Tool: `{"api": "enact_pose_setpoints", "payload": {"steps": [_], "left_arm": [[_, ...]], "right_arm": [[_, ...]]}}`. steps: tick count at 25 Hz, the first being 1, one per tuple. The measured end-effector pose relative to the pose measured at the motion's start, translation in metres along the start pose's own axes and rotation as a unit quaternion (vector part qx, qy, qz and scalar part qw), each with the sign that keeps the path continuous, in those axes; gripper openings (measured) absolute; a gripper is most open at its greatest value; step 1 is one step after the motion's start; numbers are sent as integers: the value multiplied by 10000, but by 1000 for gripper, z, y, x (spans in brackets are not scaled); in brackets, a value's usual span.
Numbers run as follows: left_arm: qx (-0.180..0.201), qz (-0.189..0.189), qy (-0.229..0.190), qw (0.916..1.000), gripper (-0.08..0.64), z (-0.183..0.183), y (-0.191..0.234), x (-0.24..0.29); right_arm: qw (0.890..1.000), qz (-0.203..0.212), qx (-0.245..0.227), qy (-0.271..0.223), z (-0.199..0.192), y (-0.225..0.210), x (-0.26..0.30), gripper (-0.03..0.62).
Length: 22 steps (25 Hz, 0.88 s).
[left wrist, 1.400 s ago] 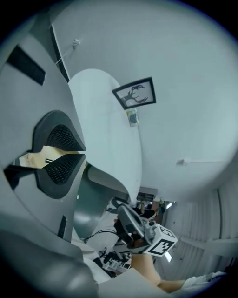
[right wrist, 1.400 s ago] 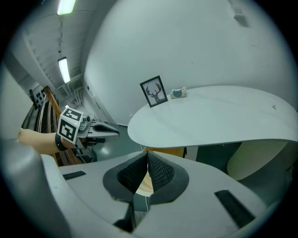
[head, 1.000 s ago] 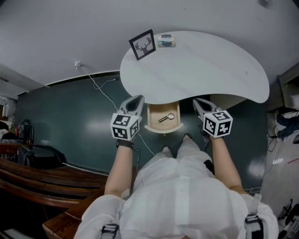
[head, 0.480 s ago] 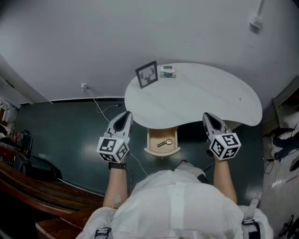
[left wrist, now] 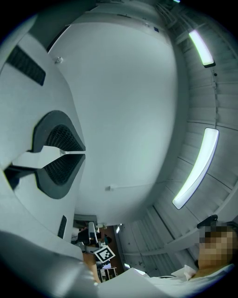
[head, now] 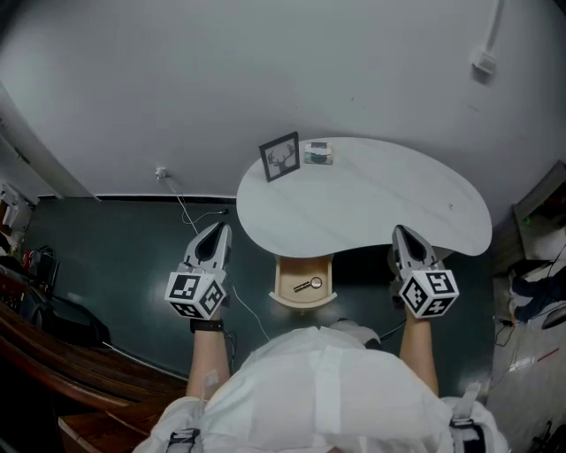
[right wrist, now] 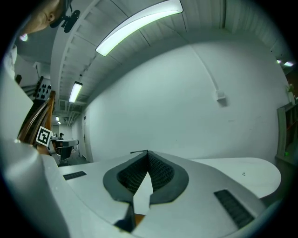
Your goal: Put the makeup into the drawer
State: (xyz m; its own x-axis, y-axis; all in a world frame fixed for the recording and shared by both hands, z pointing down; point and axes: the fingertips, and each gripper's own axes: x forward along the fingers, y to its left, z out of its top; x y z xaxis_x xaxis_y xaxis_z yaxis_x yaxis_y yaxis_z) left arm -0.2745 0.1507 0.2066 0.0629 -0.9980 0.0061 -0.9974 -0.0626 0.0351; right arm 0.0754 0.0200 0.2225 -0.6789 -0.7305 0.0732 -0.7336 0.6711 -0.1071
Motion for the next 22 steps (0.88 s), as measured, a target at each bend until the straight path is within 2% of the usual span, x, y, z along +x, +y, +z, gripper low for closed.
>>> {"api": "enact_pose_setpoints", "payload": {"steps": [12, 22], "left_arm": [[-109, -221, 9, 9997, 32, -6, -12, -8], [-168, -150, -1, 9997, 32, -5, -9, -20]], "right_arm": [[10000, 44, -89, 9, 4, 8, -3, 9], [9999, 70, -105, 85, 1, 13, -7, 9]]}}
